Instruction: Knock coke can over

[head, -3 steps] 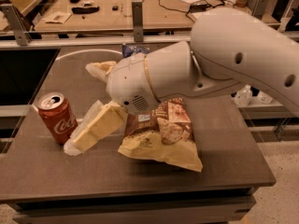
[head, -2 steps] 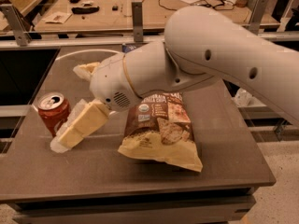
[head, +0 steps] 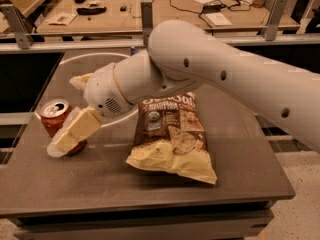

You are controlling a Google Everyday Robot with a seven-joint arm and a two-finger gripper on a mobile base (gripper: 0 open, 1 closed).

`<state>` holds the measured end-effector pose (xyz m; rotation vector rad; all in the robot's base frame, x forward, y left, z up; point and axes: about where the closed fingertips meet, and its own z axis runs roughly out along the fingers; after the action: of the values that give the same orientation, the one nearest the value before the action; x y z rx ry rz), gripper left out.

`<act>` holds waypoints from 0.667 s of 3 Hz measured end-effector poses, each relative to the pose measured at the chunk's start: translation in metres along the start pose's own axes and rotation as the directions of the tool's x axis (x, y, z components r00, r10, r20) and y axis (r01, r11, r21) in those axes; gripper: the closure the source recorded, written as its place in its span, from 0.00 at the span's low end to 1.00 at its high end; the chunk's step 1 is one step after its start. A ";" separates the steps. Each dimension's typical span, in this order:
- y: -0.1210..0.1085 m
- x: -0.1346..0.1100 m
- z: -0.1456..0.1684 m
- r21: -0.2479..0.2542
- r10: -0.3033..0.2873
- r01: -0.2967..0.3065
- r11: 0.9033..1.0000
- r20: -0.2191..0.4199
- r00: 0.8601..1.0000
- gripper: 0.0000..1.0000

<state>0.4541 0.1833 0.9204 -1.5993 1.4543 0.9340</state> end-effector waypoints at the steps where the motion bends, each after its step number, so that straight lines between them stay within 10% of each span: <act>1: 0.001 0.011 0.015 -0.035 0.010 -0.009 0.999 0.016 1.000 0.00; 2: 0.011 0.019 0.027 -0.065 0.019 -0.017 0.998 0.028 0.999 0.00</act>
Offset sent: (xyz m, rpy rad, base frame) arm -0.0168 0.0194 -0.0472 0.0367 0.0772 0.0732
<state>0.4446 0.1986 0.8908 -1.6152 1.4341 1.0198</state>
